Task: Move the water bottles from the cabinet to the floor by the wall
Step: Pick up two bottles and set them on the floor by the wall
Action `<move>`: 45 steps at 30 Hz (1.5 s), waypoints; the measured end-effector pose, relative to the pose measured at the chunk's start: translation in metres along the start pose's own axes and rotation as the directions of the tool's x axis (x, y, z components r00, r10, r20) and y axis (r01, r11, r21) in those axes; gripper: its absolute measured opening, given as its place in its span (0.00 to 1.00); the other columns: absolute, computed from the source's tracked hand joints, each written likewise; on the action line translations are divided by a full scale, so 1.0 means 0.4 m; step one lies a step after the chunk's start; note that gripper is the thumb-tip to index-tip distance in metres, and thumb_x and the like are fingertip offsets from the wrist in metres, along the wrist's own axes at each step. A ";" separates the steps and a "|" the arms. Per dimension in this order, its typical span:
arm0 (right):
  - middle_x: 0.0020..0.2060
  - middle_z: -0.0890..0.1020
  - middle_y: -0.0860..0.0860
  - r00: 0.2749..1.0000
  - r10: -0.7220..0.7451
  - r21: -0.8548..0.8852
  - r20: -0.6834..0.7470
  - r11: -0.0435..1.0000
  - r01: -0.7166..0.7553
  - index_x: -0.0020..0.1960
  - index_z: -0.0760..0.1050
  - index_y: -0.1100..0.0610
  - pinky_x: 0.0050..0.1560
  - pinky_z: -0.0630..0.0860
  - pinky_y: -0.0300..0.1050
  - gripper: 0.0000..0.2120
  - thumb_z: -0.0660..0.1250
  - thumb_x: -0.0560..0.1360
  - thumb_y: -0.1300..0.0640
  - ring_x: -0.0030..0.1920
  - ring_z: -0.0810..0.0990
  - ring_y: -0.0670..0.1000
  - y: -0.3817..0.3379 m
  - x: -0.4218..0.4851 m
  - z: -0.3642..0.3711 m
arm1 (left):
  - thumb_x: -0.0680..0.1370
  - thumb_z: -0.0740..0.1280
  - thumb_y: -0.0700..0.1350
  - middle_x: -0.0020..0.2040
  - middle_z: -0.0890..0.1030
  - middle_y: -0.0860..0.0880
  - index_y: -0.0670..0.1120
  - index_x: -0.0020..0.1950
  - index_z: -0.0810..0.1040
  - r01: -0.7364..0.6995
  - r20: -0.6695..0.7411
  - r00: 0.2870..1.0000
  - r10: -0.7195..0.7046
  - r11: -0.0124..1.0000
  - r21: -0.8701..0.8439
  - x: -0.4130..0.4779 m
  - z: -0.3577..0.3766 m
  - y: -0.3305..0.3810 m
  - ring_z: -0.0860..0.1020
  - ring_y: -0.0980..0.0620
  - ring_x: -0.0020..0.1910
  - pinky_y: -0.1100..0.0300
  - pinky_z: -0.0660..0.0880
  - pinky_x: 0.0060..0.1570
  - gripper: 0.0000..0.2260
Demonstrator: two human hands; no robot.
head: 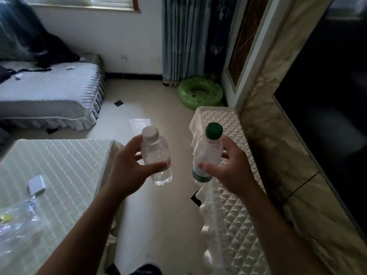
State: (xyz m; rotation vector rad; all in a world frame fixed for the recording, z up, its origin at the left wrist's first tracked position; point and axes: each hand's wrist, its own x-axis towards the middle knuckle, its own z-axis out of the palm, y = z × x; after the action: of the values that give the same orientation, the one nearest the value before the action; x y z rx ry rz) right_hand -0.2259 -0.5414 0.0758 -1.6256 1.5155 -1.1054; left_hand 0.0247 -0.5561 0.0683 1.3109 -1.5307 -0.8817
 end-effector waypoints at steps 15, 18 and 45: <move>0.52 0.82 0.44 0.999 0.032 -0.018 -0.003 0.999 -0.032 0.61 0.75 0.48 0.47 0.79 0.40 0.30 0.77 0.60 0.46 0.51 0.81 0.47 0.013 0.513 0.169 | 0.60 0.82 0.48 0.53 0.84 0.55 0.51 0.61 0.78 0.008 0.039 0.999 -0.005 0.997 -0.077 0.517 -0.088 -0.176 0.83 0.56 0.52 0.67 0.77 0.49 0.31; 0.52 0.82 0.45 0.999 0.048 0.005 -0.012 0.999 -0.048 0.60 0.75 0.46 0.46 0.80 0.41 0.29 0.77 0.60 0.48 0.51 0.81 0.48 0.010 0.610 0.197 | 0.60 0.82 0.48 0.52 0.84 0.56 0.52 0.61 0.78 -0.007 0.051 0.999 0.011 0.998 -0.069 0.627 -0.112 -0.200 0.83 0.56 0.51 0.64 0.78 0.49 0.30; 0.53 0.81 0.46 0.989 -0.007 0.024 0.151 1.000 0.004 0.64 0.73 0.49 0.46 0.76 0.36 0.31 0.79 0.63 0.50 0.51 0.79 0.43 0.153 1.646 0.234 | 0.60 0.81 0.55 0.55 0.83 0.55 0.55 0.62 0.77 0.035 -0.020 0.999 -0.035 0.999 0.010 1.563 -0.048 -0.358 0.82 0.50 0.55 0.49 0.80 0.54 0.32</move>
State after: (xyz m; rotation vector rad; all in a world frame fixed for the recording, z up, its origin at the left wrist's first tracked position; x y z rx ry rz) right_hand -0.1840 -1.2077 0.0783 -1.6591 1.3959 -0.9764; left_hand 0.0755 -1.1958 0.0570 1.3537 -1.5026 -0.8810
